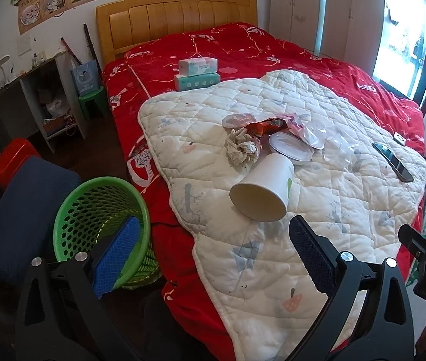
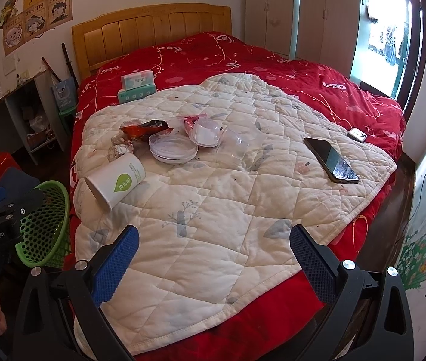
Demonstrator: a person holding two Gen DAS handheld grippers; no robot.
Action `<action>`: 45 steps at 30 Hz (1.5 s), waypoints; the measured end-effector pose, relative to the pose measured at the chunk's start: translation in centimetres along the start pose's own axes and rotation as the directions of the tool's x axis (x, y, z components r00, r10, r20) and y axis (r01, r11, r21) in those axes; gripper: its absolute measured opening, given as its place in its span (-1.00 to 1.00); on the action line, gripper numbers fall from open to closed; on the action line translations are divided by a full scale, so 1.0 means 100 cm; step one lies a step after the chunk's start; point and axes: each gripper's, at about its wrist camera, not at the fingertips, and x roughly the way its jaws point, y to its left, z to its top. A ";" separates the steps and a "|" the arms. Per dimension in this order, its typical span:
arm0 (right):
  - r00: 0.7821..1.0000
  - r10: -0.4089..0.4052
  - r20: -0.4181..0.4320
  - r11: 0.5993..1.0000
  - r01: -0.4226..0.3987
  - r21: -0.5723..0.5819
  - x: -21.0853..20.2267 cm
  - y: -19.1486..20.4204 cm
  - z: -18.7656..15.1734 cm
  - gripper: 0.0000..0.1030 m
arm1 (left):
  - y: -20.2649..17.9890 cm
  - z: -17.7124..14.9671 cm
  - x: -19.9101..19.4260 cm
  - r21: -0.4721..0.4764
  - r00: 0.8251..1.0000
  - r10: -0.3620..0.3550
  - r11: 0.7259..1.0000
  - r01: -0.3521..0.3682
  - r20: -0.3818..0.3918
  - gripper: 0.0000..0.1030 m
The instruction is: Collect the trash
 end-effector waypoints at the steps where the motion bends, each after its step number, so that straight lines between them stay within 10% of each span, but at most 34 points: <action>1: 1.000 0.000 0.001 1.000 0.000 0.000 0.000 0.000 0.000 0.89 | 0.000 0.000 -0.001 0.001 1.000 -0.001 1.000 0.001 0.002 0.90; 45: 0.999 0.017 0.030 1.000 -0.017 0.009 -0.012 0.002 0.005 0.89 | 0.005 0.007 -0.021 -0.013 0.998 0.011 1.000 -0.010 0.058 0.90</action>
